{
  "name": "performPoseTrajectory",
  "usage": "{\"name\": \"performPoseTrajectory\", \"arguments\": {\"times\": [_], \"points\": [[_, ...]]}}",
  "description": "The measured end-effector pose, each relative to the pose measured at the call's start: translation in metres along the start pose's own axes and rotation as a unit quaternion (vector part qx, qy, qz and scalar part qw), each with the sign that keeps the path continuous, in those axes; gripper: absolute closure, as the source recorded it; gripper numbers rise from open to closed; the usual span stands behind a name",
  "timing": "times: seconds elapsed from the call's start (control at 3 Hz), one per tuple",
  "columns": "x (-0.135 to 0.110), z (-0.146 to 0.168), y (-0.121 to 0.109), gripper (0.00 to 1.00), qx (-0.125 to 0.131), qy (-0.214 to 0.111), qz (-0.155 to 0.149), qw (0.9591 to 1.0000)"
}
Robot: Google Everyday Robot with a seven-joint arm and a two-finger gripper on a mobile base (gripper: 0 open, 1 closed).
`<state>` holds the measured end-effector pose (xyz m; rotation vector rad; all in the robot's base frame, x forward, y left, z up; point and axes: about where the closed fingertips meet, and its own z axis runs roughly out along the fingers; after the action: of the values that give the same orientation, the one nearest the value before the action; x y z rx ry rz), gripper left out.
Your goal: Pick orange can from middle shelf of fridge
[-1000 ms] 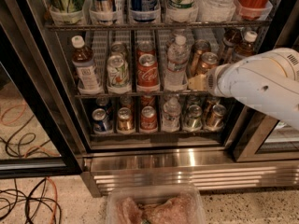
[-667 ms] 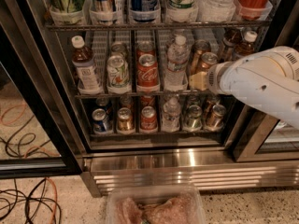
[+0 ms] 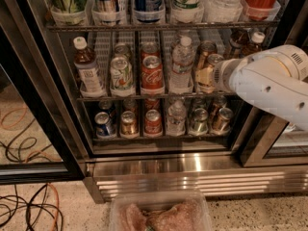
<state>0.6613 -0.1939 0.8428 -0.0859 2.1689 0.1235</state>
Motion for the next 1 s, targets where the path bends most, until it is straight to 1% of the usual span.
{"name": "performPoseTrajectory", "arguments": {"times": [1.0], "points": [[-0.015, 0.017, -0.006, 0.37, 0.003, -0.021, 0.005, 0.9998]]}}
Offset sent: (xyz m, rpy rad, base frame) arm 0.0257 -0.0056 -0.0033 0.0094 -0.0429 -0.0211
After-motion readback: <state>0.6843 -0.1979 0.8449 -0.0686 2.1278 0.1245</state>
